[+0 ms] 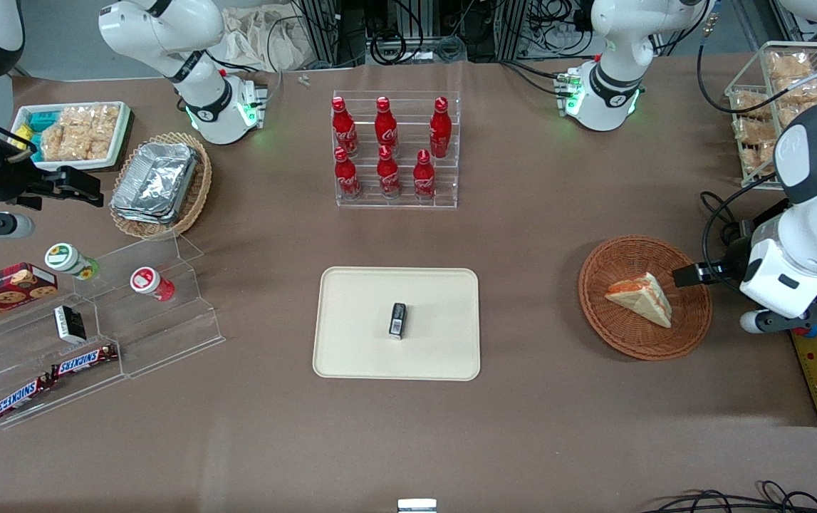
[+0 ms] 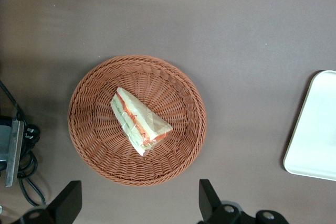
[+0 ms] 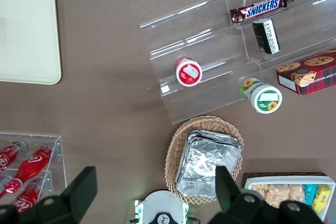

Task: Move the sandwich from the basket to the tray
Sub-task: 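Lower the open left gripper over the wrapped sandwich in the wicker basket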

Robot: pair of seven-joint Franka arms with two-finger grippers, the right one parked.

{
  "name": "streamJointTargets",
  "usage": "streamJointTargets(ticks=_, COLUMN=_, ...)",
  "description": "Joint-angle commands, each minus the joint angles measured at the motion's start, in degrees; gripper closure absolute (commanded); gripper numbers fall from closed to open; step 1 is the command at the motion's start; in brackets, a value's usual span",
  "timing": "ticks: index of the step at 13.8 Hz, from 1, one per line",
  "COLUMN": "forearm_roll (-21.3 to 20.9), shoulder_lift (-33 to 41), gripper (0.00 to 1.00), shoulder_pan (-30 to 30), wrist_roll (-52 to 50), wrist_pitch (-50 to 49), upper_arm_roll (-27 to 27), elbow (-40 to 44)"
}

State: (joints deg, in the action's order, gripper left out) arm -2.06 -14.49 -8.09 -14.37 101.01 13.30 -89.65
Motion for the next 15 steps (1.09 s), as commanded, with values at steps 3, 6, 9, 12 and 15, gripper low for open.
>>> streamJointTargets(ticks=3, forearm_roll=-0.2, shoulder_lift=-0.7, gripper=0.0, shoulder_pan=0.1, wrist_roll=-1.6, wrist_pitch=-1.3, upper_arm_roll=0.1, elbow=1.3)
streamJointTargets(ticks=6, forearm_roll=-1.7, shoulder_lift=-2.5, gripper=0.01, shoulder_pan=0.3, wrist_roll=-2.6, wrist_pitch=-1.3, upper_arm_roll=0.1, elbow=0.9)
streamJointTargets(ticks=9, forearm_roll=-1.9, shoulder_lift=-2.1, gripper=0.0, shoulder_pan=0.0, wrist_roll=-4.3, wrist_pitch=-1.3, upper_arm_roll=-0.2, elbow=-1.7)
streamJointTargets(ticks=12, forearm_roll=-1.9, shoulder_lift=0.2, gripper=0.0, shoulder_pan=0.0, wrist_roll=-14.3, wrist_pitch=4.1, upper_arm_roll=-0.3, elbow=-8.8)
streamJointTargets(ticks=15, forearm_roll=-2.0, shoulder_lift=3.2, gripper=0.01, shoulder_pan=-0.4, wrist_roll=-17.4, wrist_pitch=15.4, upper_arm_roll=-0.9, elbow=-19.3)
